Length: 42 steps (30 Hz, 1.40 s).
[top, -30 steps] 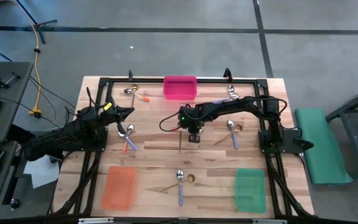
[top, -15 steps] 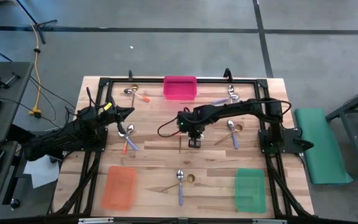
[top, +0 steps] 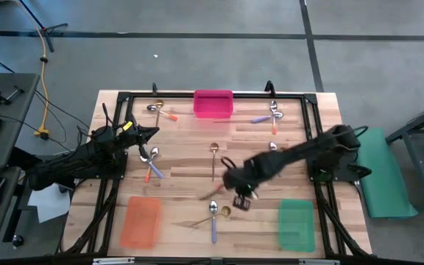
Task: Sort silverware by color (type)
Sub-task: Put the orange spoon into the green bin
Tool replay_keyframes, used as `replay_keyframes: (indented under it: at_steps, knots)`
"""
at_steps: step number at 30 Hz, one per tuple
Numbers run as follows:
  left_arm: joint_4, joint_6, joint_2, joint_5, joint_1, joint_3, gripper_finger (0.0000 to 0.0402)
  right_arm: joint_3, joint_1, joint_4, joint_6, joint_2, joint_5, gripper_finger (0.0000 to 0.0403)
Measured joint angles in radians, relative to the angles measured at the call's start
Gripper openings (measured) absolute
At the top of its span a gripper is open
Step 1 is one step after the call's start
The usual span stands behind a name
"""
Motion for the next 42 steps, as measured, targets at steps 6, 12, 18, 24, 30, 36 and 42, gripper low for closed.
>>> replay_keyframes:
  at_steps: [6, 12, 18, 24, 30, 36, 42]
  knots:
    - [0.0, 0.0, 0.0, 0.0, 0.0, 0.0, 0.0, 0.0, 0.217, -0.069, 0.449, -0.057, 0.047, 0.0]
    - [0.0, 0.0, 0.0, -0.002, 0.0, 0.0, 0.0, 0.0, 0.404, -0.097, 0.844, -0.063, 0.07, 0.0]
    - [0.0, 0.0, 0.0, -0.002, 0.0, 0.0, 0.0, 0.0, 0.55, -0.147, 1.147, -0.063, 0.135, 0.0]
    - [0.0, 0.0, 0.0, -0.002, 0.0, 0.0, 0.0, -0.001, 0.66, -0.2, 1.361, -0.062, 0.228, 0.0]
    - [0.0, 0.0, 0.0, -0.001, 0.0, 0.0, 0.0, -0.07, 0.717, -0.185, 1.501, -0.062, 0.224, 0.0]
    - [0.0, 0.0, 0.0, -0.001, 0.0, 0.0, 0.0, -0.165, 0.72, -0.116, 1.511, -0.061, 0.163, 0.0]
    - [0.0, 0.0, 0.0, -0.001, 0.0, 0.0, 0.0, -0.188, 0.728, -0.118, 1.521, -0.061, 0.146, 0.0]
